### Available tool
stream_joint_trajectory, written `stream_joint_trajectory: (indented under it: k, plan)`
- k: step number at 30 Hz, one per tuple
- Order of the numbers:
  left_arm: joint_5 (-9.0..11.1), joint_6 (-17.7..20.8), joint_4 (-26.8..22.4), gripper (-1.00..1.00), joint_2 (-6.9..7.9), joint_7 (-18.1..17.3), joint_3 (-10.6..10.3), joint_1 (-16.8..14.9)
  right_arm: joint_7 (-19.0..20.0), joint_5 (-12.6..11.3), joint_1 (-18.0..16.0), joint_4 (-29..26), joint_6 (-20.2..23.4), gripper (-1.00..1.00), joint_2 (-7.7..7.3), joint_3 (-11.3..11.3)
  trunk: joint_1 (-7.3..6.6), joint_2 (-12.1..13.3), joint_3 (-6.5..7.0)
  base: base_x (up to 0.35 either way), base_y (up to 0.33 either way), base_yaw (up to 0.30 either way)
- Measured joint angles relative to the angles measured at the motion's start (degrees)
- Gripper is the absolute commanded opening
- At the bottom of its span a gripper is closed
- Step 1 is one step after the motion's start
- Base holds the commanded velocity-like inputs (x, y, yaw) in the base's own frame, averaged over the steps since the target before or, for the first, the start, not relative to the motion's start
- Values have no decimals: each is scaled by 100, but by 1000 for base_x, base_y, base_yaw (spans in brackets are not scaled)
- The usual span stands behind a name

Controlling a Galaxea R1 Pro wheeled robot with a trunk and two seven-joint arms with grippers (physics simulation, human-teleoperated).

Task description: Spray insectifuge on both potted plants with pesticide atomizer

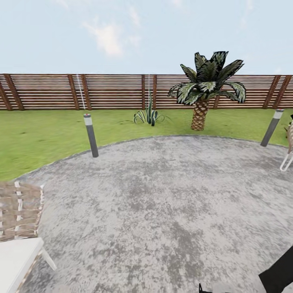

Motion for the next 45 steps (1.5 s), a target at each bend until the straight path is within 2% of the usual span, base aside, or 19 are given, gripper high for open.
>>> stream_joint_trajectory:
  k: [45]
  plan:
    - [4, 0, 0, -100, -5, 0, 0, 0, 5, 0, 0, -1, -10, 100, -14, 7, 0, 0, 0, 340, 0, 0]
